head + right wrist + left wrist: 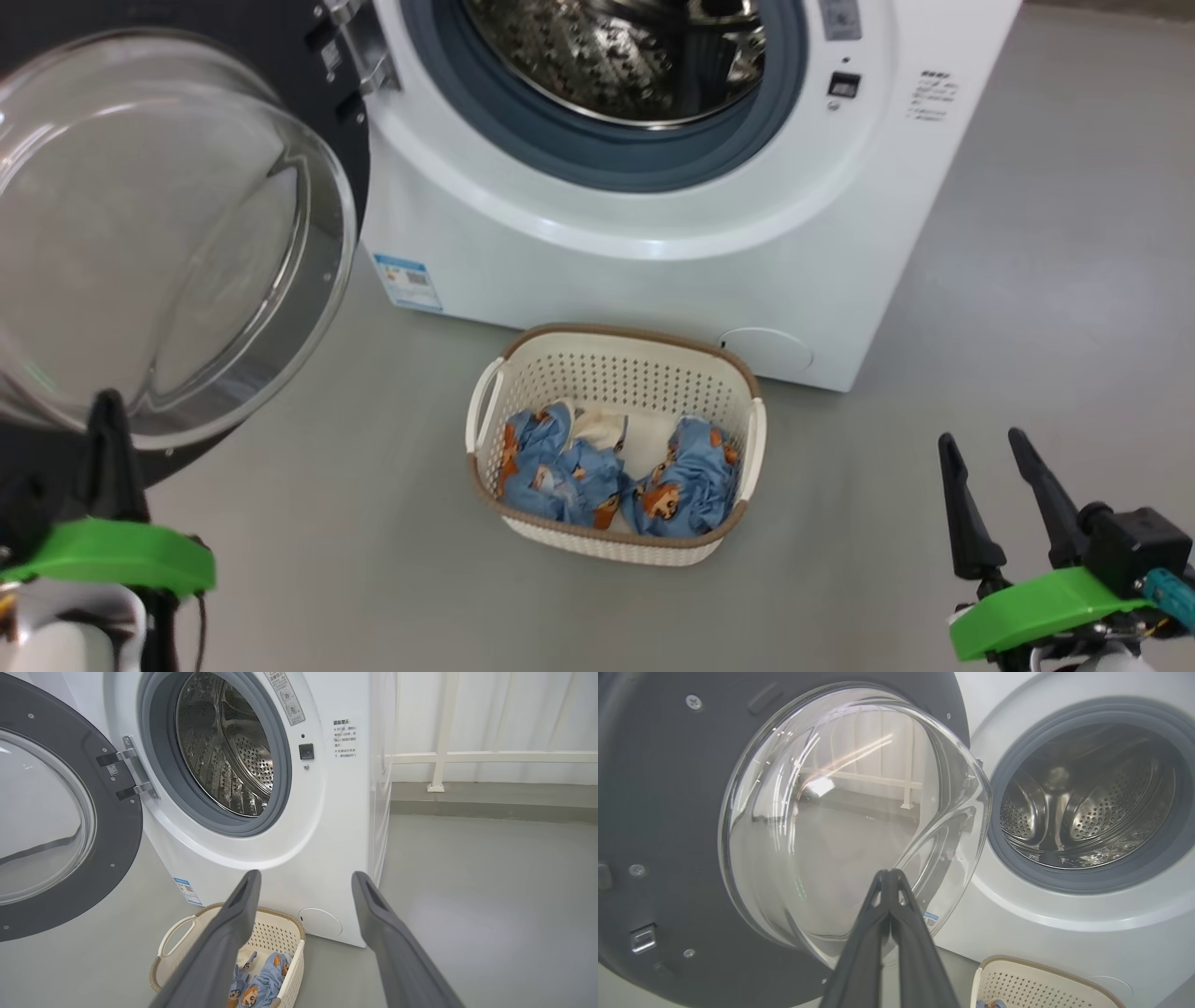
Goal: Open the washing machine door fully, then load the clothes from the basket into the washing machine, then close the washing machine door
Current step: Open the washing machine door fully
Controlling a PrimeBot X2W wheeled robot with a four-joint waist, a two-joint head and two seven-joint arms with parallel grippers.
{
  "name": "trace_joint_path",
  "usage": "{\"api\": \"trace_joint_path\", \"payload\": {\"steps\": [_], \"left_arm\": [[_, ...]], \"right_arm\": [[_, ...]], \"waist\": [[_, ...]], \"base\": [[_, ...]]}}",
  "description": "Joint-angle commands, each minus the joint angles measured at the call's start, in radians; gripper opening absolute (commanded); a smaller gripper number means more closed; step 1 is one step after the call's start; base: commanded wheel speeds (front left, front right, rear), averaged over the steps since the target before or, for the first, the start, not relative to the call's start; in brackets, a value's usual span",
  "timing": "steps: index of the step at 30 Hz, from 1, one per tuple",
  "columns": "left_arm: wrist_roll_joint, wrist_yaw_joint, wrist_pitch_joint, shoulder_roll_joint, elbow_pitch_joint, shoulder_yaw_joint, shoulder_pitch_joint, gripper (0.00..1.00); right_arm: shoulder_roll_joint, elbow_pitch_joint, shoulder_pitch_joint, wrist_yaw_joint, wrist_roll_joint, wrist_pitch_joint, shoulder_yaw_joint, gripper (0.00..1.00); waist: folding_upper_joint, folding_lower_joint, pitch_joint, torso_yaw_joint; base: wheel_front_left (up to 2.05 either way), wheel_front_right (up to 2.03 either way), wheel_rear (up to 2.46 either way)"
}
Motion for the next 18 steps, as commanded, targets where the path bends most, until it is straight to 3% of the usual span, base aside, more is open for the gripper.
{"api": "trace_joint_path", "payload": {"steps": [1, 18], "left_arm": [[0.006, -0.002, 0.009, 0.029, -0.050, 0.007, 0.021, 0.00], [-0.014, -0.001, 0.029, -0.055, -0.201, -0.199, 0.223, 0.00]], "right_arm": [[0.006, -0.012, 0.012, 0.002, 0.011, -0.016, 0.023, 1.00], [0.026, -0.025, 0.063, 0.002, 0.018, -0.041, 0.034, 1.00]], "waist": [[0.0000, 0.0000, -0.053, -0.046], [0.0000, 0.0000, -0.141, -0.198]], "base": [[0.00, 0.00, 0.00], [0.00, 0.00, 0.00]]}}
